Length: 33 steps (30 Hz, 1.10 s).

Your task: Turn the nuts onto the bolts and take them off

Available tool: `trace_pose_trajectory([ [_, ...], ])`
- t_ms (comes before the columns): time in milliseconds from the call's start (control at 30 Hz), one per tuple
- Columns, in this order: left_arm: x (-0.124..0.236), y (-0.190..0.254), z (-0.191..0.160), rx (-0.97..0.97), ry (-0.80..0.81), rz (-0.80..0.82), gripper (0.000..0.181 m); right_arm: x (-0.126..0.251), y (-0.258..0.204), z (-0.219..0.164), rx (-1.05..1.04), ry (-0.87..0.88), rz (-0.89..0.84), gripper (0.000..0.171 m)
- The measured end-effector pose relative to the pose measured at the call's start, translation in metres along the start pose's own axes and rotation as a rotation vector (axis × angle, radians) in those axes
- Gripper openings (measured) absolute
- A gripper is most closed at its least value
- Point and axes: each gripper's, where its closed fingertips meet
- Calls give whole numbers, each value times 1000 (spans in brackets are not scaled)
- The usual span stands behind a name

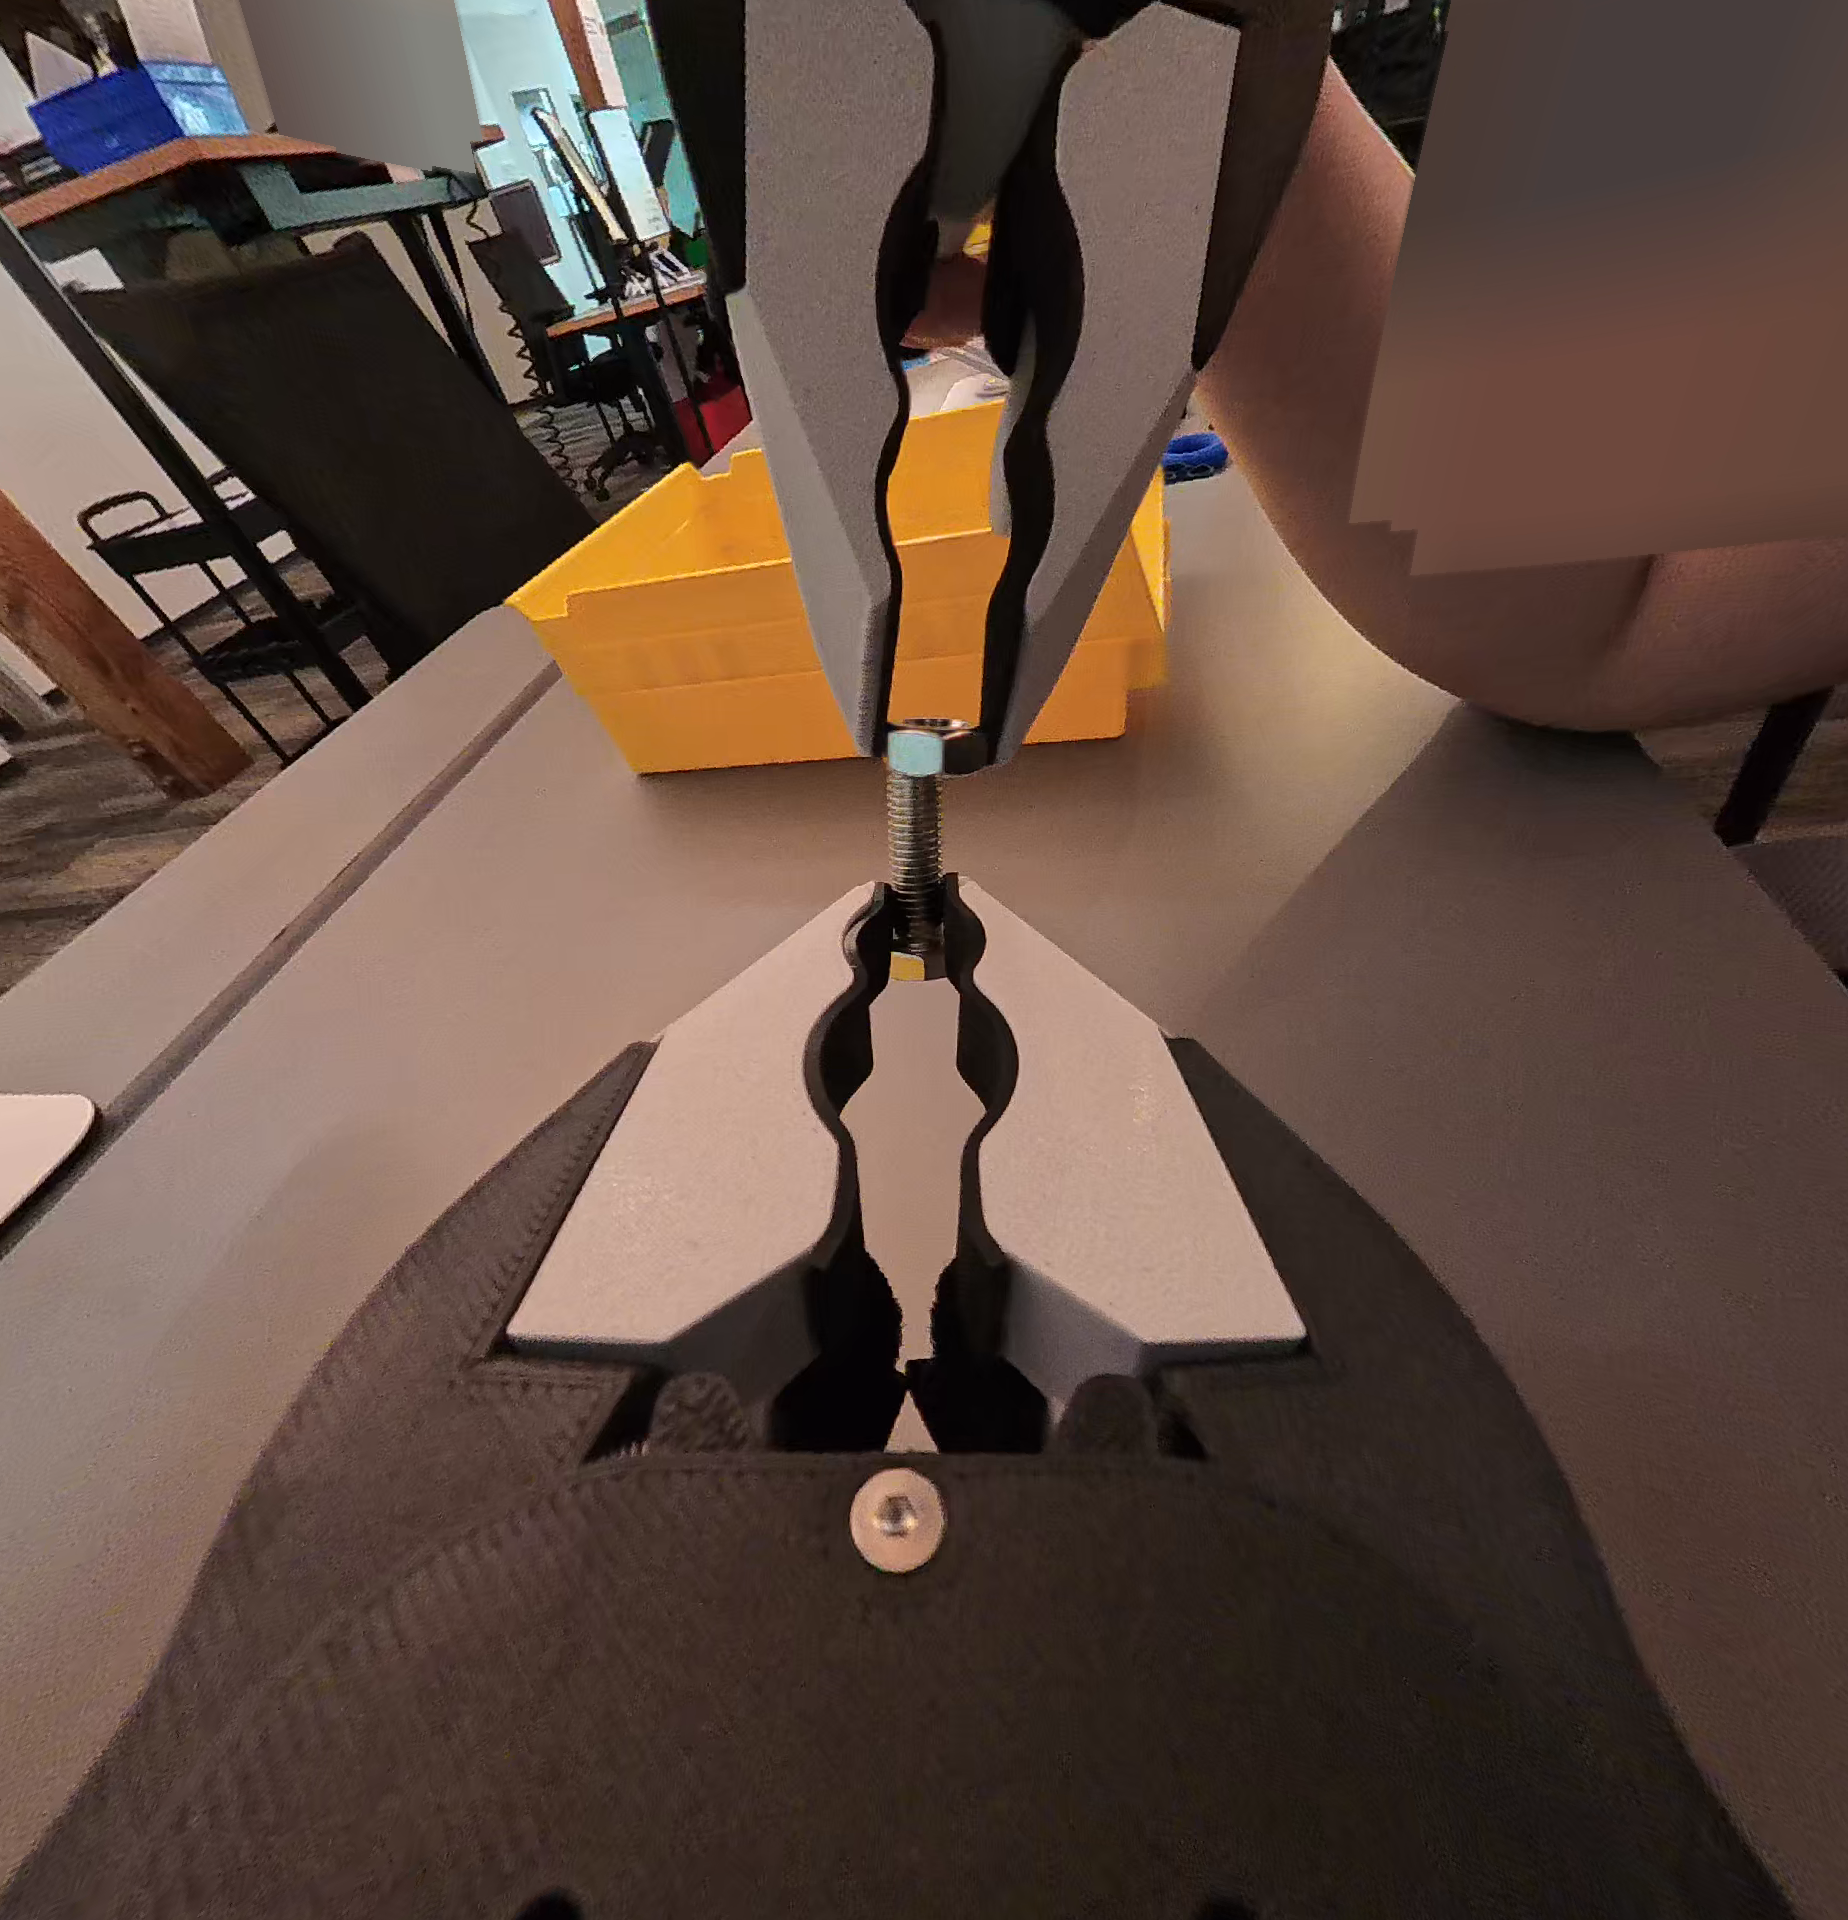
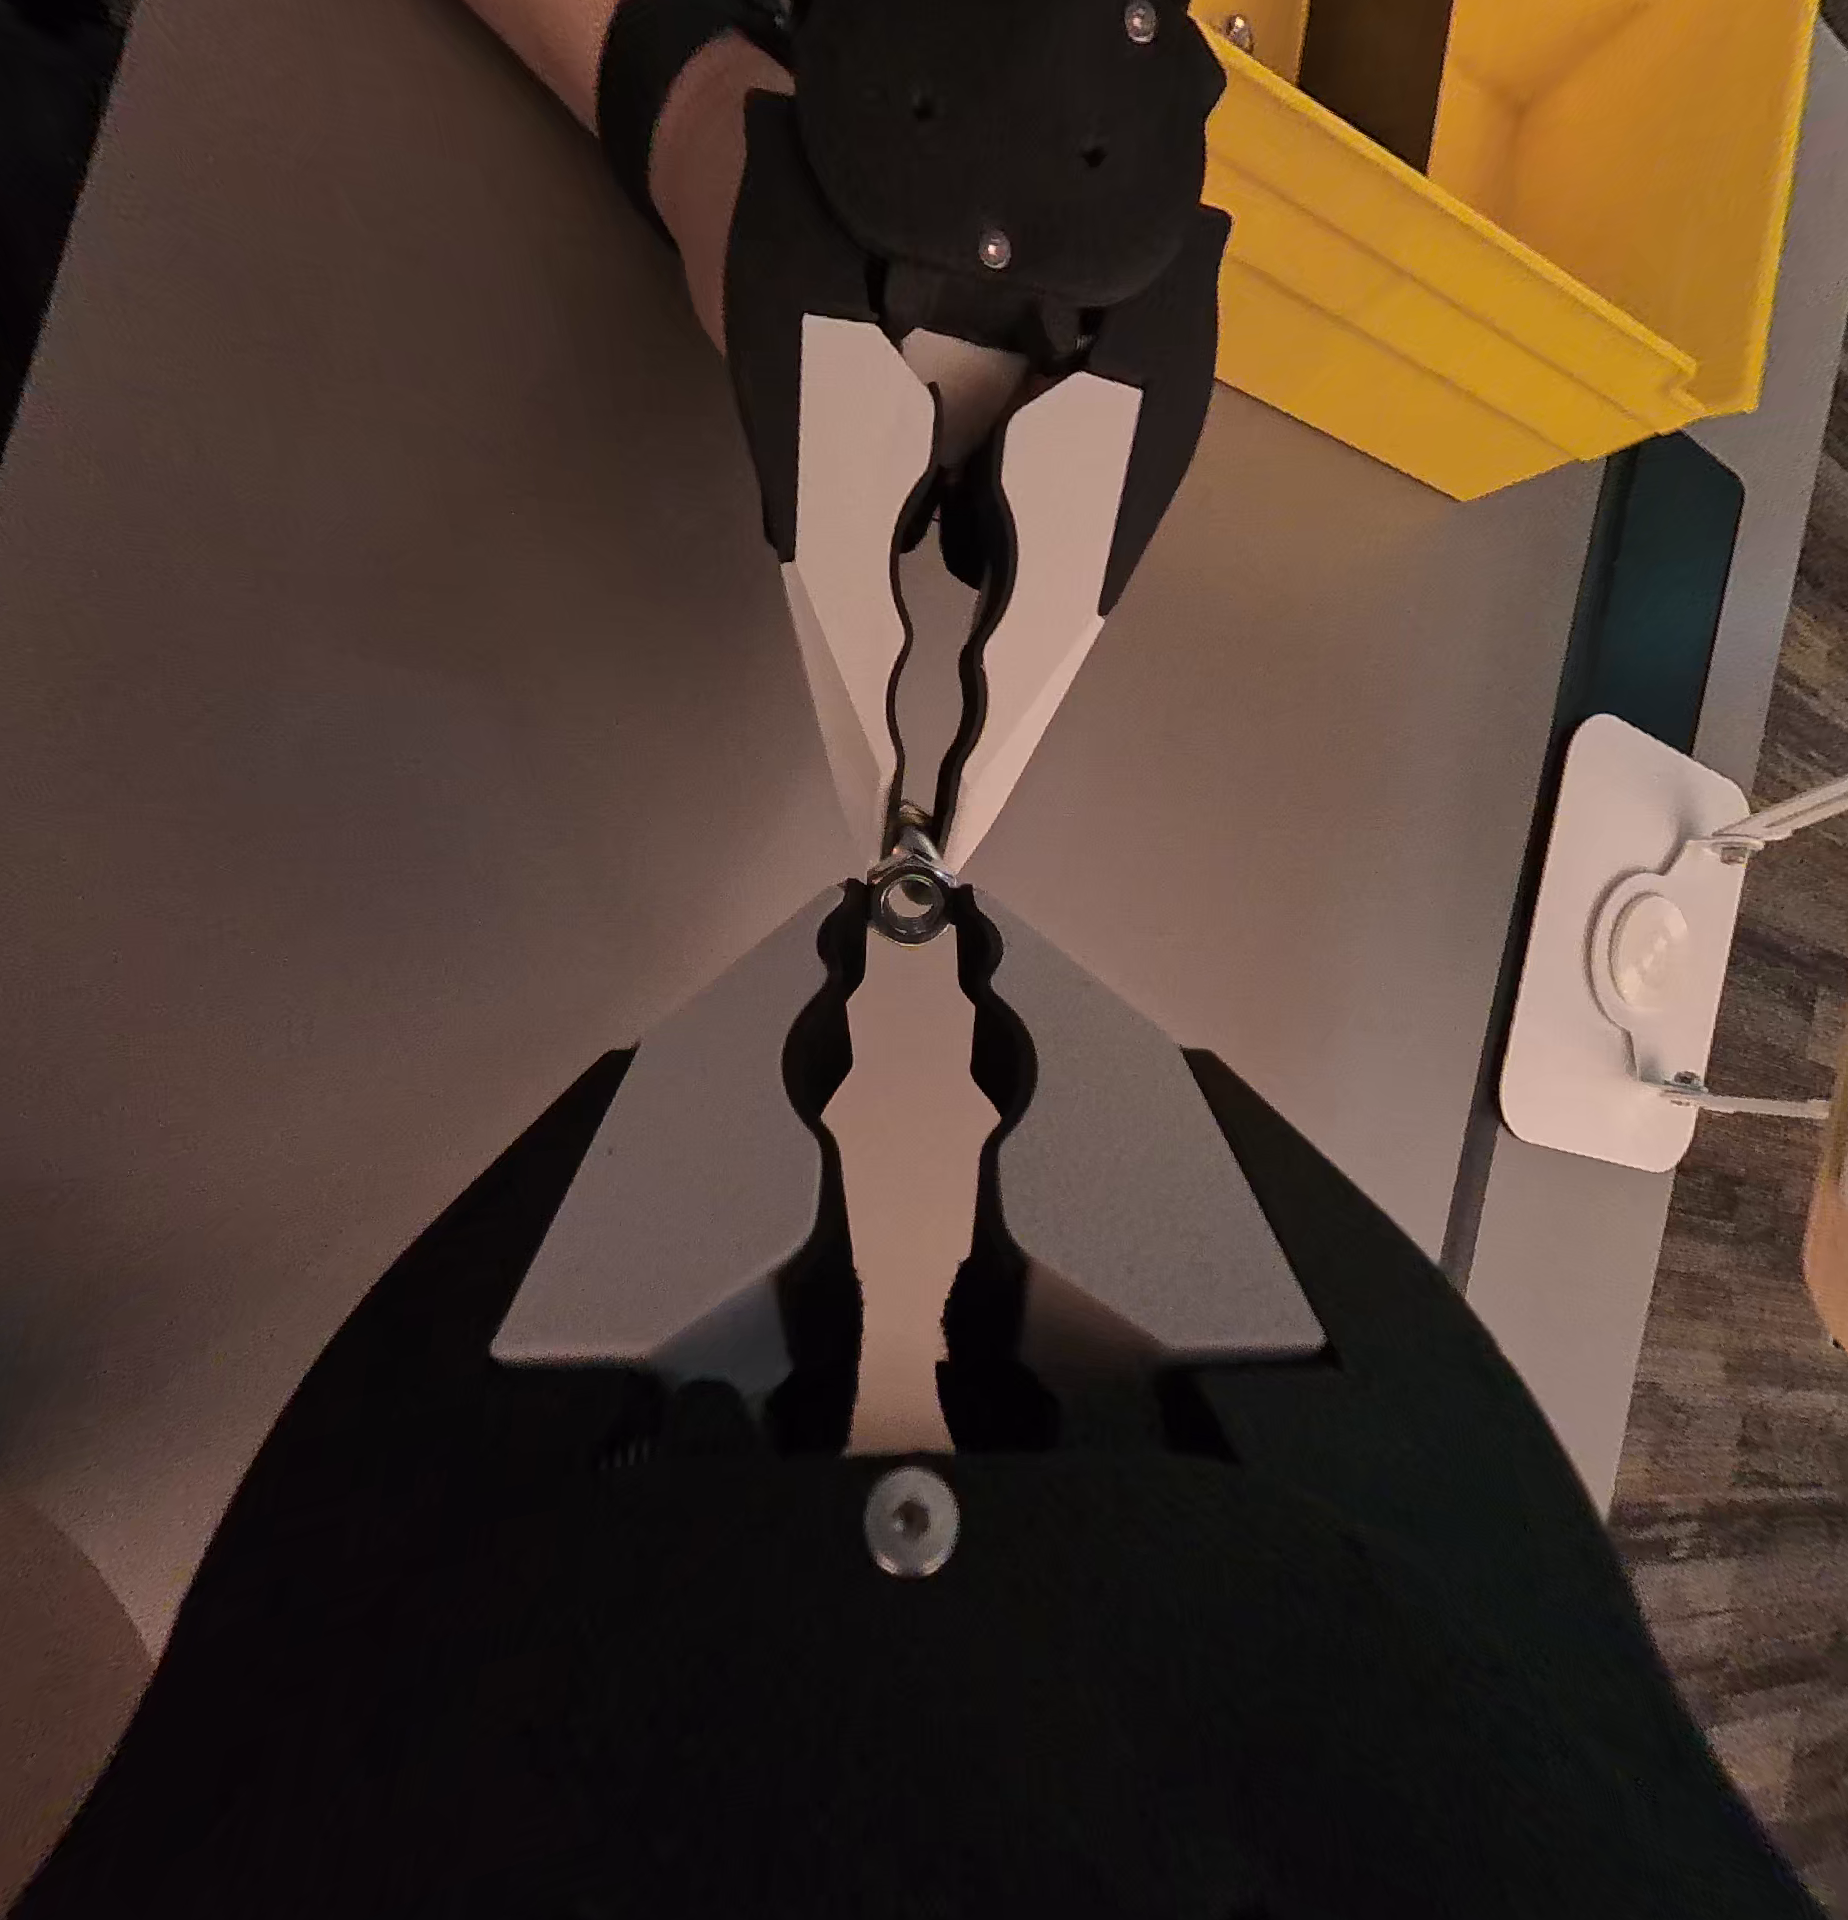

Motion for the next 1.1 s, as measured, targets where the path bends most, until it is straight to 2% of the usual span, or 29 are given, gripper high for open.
trace_pose_trajectory([
  [467, -7, 21, 8, -45, 5, -66, 7, 11, -17, 4, 100, -6, 19, 16],
  [867, -11, 32, 12, 61, 61, -180, 7, 16, -25, 6, 178, 0, 11, 17],
  [1100, -15, 39, 6, 50, 15, -215, 7, 14, -34, 2, 231, -13, 41, 17],
])
Point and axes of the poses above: each gripper's, where its closed fingertips meet, x back along the fingers, z out of its top, y = z × x across the jaws, and after that the axes turned 10 degrees about -z, right-handed
